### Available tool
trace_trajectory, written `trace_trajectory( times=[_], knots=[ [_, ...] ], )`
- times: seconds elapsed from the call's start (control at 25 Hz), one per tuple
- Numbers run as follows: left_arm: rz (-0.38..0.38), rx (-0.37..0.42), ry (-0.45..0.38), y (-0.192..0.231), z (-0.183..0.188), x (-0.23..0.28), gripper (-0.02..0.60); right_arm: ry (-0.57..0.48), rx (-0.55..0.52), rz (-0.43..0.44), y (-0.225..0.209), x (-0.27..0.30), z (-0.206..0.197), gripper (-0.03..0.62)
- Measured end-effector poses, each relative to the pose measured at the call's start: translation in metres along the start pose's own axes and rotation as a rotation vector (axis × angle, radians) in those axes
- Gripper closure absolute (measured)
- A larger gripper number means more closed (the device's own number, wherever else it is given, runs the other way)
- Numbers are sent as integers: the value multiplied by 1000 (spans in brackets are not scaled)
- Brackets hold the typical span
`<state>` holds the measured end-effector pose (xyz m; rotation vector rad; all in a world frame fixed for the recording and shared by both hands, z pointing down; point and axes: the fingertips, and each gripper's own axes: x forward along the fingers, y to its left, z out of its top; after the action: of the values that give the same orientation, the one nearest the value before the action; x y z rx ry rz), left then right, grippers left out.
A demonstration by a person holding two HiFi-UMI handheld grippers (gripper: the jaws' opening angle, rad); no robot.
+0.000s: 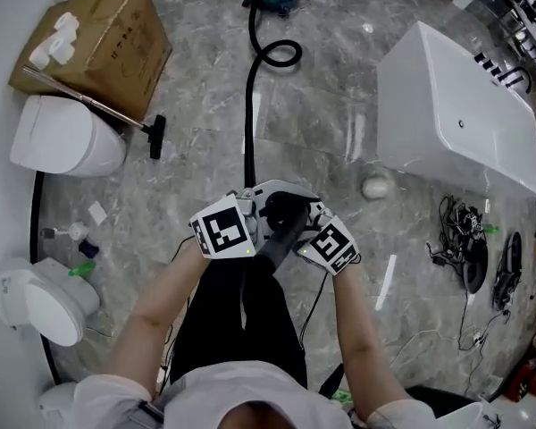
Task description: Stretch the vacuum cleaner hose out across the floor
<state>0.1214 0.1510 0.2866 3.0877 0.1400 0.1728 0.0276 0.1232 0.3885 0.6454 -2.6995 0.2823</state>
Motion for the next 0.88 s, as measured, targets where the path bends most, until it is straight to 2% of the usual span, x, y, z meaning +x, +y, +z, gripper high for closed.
trace_trajectory(
  times=[0.04, 0.08, 0.16, 0.4, 0.56, 0.88],
  knots=[
    [7, 2, -1, -14, 3, 4, 391, 16, -31, -1, 10, -7, -3, 343],
    [12, 6, 3, -27, 5, 7, 391, 26, -50, -2, 19, -14, -6, 403],
    [19, 18, 18, -51, 4, 11, 391, 35, -54, 20, 38, -26, -14, 428],
    [12, -13, 43, -107, -5, 12, 390, 65, -31, 93, 94, -41, -33, 433],
    [-26, -45, 47, -142, -19, 4, 390, 72, -2, 121, 131, -40, -49, 435],
    [-72, -83, 35, -230, -52, -38, 390, 119, 7, 141, 230, -23, -83, 437]
  ],
)
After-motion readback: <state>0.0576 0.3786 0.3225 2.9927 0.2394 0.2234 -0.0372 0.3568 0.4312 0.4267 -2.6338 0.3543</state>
